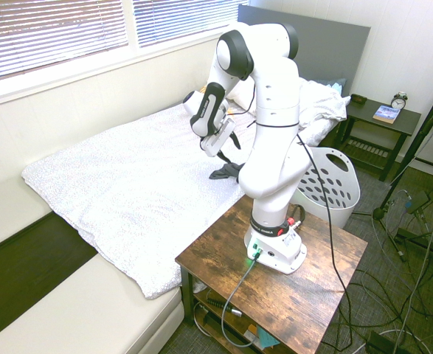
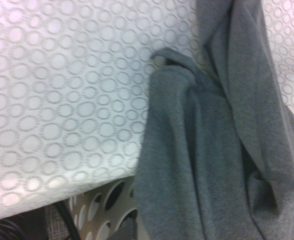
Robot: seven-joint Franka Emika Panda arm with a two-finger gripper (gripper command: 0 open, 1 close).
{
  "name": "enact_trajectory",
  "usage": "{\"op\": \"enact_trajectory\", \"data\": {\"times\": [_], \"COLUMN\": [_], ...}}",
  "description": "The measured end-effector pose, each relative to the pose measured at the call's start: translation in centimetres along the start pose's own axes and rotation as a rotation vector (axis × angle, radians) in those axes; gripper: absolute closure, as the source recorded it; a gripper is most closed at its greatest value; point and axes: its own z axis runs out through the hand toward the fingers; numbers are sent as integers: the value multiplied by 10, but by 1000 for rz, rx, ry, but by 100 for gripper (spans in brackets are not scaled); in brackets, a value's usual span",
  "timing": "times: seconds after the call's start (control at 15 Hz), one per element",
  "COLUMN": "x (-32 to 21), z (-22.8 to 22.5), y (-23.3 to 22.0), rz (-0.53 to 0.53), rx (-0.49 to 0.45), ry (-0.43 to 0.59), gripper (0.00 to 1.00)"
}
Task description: Put my clothes in the laundry bag
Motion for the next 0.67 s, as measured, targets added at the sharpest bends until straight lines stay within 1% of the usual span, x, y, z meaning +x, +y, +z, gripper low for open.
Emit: {"op": "enact_trajectory", "data": {"times": [0.33,0.67], "x": [27,33], "z": [71,125], "y": [12,23], "rz": [26,34], "rx": [-59,-94], "ry": [-66,-85], "gripper": [0,0]}}
